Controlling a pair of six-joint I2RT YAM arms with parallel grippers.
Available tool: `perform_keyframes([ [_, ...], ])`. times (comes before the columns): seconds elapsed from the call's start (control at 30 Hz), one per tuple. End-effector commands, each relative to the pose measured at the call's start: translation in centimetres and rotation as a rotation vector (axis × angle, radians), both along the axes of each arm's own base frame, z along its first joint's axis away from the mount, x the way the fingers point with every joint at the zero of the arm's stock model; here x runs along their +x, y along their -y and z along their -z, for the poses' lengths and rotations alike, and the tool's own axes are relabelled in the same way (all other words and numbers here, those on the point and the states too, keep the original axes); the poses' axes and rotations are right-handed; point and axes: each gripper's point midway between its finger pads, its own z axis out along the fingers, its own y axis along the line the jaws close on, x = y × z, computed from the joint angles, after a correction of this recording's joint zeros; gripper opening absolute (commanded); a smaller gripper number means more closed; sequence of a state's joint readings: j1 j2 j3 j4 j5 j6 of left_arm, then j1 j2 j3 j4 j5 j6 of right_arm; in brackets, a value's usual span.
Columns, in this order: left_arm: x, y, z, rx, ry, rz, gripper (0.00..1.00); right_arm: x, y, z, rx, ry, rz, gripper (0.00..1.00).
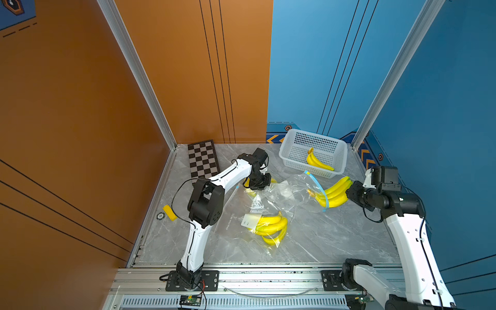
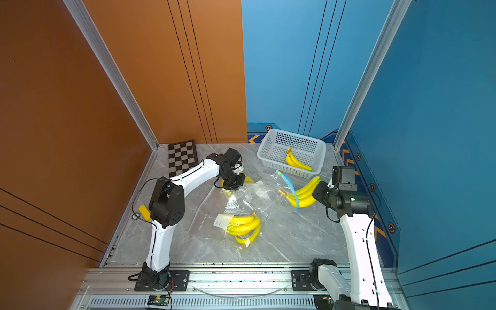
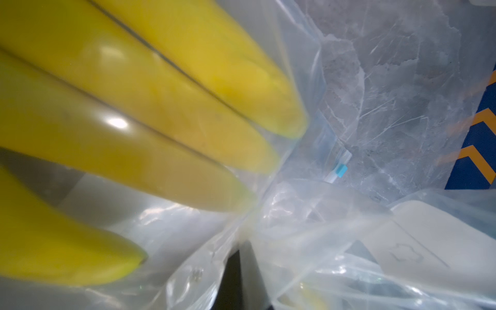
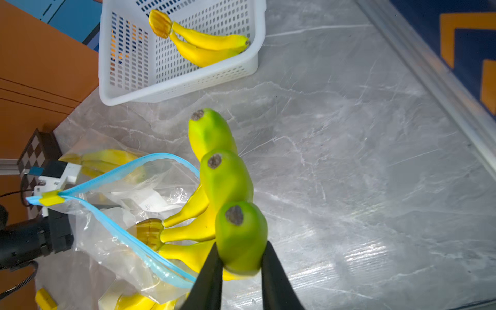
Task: Open the zip-top bag and take out the banana
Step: Pick up the banana from the zipper food storage bag, then place the zipper food storage bag at the center of the board, then place the banana in the basket.
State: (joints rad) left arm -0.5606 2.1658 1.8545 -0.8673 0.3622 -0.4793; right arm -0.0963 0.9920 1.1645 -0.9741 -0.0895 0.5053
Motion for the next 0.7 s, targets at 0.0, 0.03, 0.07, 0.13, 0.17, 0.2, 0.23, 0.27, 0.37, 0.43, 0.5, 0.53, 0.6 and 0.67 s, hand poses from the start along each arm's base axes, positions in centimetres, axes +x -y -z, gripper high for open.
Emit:
perform_keyframes([
  [0.0,-1.1,0.9,0.7,-0.003,-0.046,0.024,0.0,2.6,3.7,-3.1,-0.158,0.137,0.141,0.25],
  [0.03,-1.2,0.7,1.1,0.005,-0.055,0.022,0.0,3.7,4.3,-3.5,-0.17,0.151,0.152,0.26],
  [0.07,-1.3,0.3,1.3,0.007,-0.063,0.019,0.0,4.8,4.7,-3.9,-0.17,0.158,0.157,0.26],
  [0.13,-1.5,-0.4,1.8,0.017,-0.076,0.01,0.0,7.2,5.4,-4.5,-0.179,0.164,0.148,0.27],
  [0.17,-1.4,-0.9,1.9,0.02,-0.081,0.003,0.0,8.3,5.8,-4.9,-0.188,0.167,0.146,0.27],
  [0.2,-1.4,-1.2,2.0,0.022,-0.085,-0.005,0.0,9.2,6.3,-5.1,-0.194,0.168,0.152,0.27],
  [0.23,-1.3,-1.5,2.0,0.022,-0.086,-0.01,0.0,10.2,6.7,-5.1,-0.194,0.169,0.159,0.27],
  [0.27,-1.2,-1.7,2.1,0.023,-0.088,-0.012,0.0,11.3,7.1,-5.1,-0.183,0.181,0.168,0.27],
  [0.37,-1.0,-1.2,2.2,0.004,-0.096,-0.008,0.0,14.9,6.9,-4.6,-0.115,0.217,0.166,0.27],
  [0.43,-0.7,-0.2,2.1,-0.009,-0.093,-0.002,0.0,17.5,6.5,-3.7,-0.061,0.24,0.161,0.27],
  [0.5,-0.5,1.3,2.0,-0.029,-0.088,0.016,0.0,19.9,6.3,-2.9,-0.037,0.253,0.153,0.28],
  [0.53,-0.5,2.2,2.0,-0.037,-0.086,0.028,0.0,21.0,6.2,-2.6,-0.032,0.262,0.146,0.28],
  [0.6,-0.8,4.1,2.1,-0.058,-0.089,0.057,0.0,22.9,6.0,-1.8,0.0,0.269,0.143,0.28],
  [0.67,-1.1,5.6,2.3,-0.072,-0.095,0.07,0.0,24.9,5.5,-0.5,0.053,0.276,0.13,0.39],
])
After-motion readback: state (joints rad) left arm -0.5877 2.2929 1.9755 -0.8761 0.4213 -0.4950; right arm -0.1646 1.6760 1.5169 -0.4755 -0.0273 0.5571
